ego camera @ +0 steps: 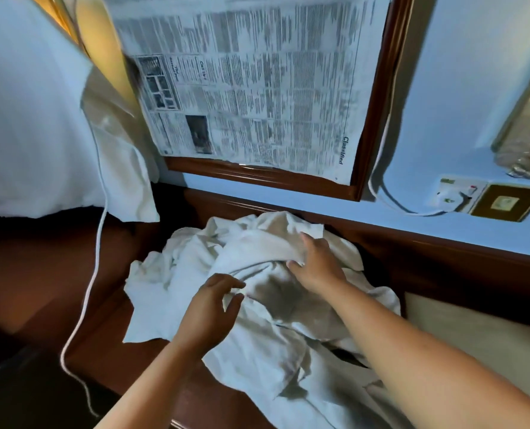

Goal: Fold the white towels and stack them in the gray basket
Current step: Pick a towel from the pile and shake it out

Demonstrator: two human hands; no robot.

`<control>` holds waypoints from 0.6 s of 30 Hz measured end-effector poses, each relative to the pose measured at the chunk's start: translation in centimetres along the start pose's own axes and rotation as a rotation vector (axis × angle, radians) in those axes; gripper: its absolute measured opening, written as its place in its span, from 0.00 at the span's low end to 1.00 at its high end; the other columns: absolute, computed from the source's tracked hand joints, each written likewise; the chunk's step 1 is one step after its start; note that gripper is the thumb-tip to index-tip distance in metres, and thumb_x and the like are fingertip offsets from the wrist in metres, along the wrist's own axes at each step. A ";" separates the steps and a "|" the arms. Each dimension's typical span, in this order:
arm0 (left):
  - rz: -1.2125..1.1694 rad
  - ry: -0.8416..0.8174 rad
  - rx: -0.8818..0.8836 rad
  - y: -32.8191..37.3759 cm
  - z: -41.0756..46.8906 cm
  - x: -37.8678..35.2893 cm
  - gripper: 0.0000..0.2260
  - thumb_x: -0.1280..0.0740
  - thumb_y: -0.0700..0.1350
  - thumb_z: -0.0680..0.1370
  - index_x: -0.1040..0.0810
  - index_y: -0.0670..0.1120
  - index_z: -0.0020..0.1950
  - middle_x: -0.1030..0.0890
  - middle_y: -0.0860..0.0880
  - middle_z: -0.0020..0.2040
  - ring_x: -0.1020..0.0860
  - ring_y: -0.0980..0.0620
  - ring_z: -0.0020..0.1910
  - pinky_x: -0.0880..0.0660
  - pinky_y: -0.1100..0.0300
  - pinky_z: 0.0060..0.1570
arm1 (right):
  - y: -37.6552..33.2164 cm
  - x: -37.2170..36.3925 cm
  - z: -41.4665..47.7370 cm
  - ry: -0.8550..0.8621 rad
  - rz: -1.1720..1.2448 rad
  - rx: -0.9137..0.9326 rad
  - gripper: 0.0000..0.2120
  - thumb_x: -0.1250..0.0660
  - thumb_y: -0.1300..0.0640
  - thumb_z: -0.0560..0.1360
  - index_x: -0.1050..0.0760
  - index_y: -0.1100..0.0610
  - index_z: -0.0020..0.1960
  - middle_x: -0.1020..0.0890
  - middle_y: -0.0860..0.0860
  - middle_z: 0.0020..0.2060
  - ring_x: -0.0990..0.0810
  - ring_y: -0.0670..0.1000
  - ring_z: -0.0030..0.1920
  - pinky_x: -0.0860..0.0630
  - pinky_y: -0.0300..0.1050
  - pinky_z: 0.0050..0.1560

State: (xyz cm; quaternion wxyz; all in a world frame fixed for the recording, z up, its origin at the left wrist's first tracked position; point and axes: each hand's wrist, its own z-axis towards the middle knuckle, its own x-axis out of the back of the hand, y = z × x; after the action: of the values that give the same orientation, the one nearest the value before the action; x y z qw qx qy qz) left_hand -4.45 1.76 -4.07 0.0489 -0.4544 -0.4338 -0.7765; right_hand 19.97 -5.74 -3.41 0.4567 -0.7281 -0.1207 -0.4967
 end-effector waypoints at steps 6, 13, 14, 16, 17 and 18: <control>0.035 0.041 -0.001 -3.0 0.0 1.8 0.10 0.29 0.48 0.78 0.20 0.57 0.59 0.24 0.62 0.57 0.24 0.62 0.56 0.26 0.66 0.57 | -3.2 -0.8 3.5 0.179 -0.112 0.115 0.15 0.40 0.47 0.81 0.22 0.50 0.63 0.18 0.52 0.58 0.21 0.57 0.56 0.26 0.46 0.48; 0.059 0.202 0.095 -0.4 4.9 4.6 0.46 0.24 0.56 0.73 0.47 0.49 0.82 0.40 0.51 0.80 0.42 0.49 0.78 0.40 0.53 0.75 | -13.8 8.2 3.8 0.368 0.239 0.596 0.12 0.38 0.61 0.79 0.23 0.59 0.61 0.18 0.54 0.54 0.20 0.56 0.55 0.30 0.43 0.50; 0.021 0.195 0.116 0.9 6.1 5.1 0.49 0.23 0.57 0.71 0.50 0.50 0.83 0.41 0.52 0.80 0.41 0.49 0.78 0.40 0.53 0.75 | -15.1 10.5 3.8 0.420 0.270 0.627 0.12 0.38 0.63 0.79 0.23 0.58 0.60 0.18 0.53 0.52 0.20 0.54 0.52 0.33 0.40 0.47; -0.101 0.142 0.160 3.6 8.5 6.2 0.52 0.23 0.59 0.69 0.55 0.57 0.82 0.35 0.53 0.77 0.32 0.51 0.73 0.32 0.51 0.72 | -17.7 16.1 3.0 0.539 0.336 0.671 0.11 0.39 0.65 0.78 0.23 0.56 0.57 0.18 0.49 0.47 0.22 0.47 0.47 0.35 0.36 0.44; -0.173 0.111 0.157 5.2 9.5 6.8 0.51 0.24 0.60 0.69 0.56 0.61 0.81 0.30 0.54 0.74 0.27 0.53 0.68 0.28 0.50 0.69 | -18.6 18.9 2.5 0.593 0.370 0.693 0.09 0.39 0.64 0.79 0.23 0.55 0.55 0.19 0.47 0.45 0.23 0.45 0.44 0.34 0.37 0.42; -0.238 0.087 0.133 6.9 10.4 7.3 0.48 0.25 0.60 0.69 0.54 0.65 0.79 0.26 0.55 0.70 0.24 0.56 0.64 0.26 0.50 0.66 | -19.5 21.8 1.8 0.641 0.389 0.714 0.08 0.39 0.63 0.80 0.23 0.55 0.52 0.19 0.46 0.42 0.24 0.45 0.42 0.33 0.40 0.41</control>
State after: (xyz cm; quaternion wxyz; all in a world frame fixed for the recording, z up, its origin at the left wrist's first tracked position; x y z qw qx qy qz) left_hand 1.44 7.30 7.97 0.0053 -0.3616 -0.5325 -0.7653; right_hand 19.24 0.43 25.20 0.7747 -0.3472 0.0008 -0.5285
